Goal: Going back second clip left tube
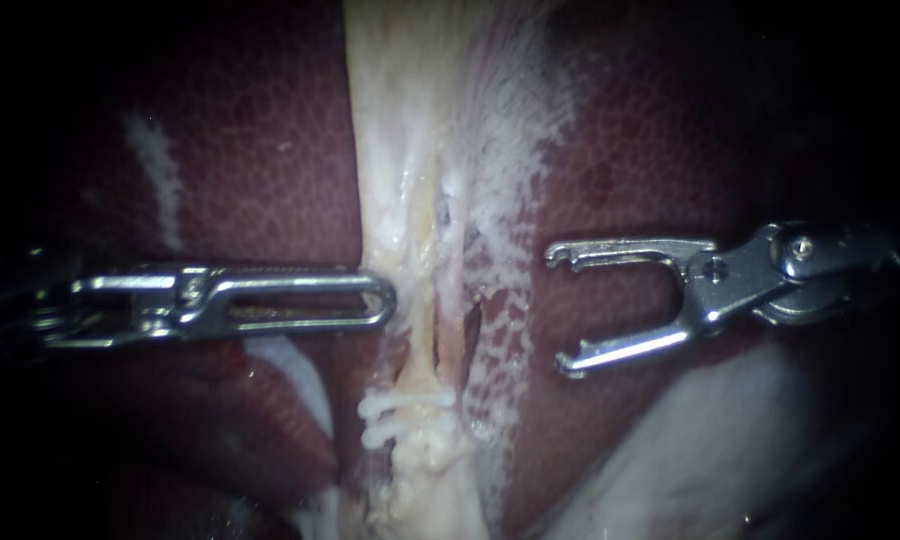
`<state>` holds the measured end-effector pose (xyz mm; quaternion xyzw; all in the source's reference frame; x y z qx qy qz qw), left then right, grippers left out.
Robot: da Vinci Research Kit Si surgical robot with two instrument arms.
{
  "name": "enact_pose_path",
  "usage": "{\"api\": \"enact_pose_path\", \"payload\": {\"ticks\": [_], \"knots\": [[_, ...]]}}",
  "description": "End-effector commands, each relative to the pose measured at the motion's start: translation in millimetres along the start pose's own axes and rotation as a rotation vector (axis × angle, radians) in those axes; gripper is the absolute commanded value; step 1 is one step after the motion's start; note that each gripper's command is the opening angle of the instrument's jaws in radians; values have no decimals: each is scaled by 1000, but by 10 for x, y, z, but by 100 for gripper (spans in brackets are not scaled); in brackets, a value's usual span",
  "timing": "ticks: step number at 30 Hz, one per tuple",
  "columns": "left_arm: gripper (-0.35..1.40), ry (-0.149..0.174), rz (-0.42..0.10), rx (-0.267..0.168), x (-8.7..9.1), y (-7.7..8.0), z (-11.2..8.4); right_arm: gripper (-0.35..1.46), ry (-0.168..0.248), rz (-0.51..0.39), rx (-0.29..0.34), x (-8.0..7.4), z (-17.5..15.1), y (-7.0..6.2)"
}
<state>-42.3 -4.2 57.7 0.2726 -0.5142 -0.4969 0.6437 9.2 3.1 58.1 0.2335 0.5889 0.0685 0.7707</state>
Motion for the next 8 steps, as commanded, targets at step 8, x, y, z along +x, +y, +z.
{"api": "enact_pose_path", "payload": {"ticks": [8], "knots": [[-35, 1, 0, 0, 0, 0, -1, 60, 0, 0, 0, 0, -1, 0]]}}
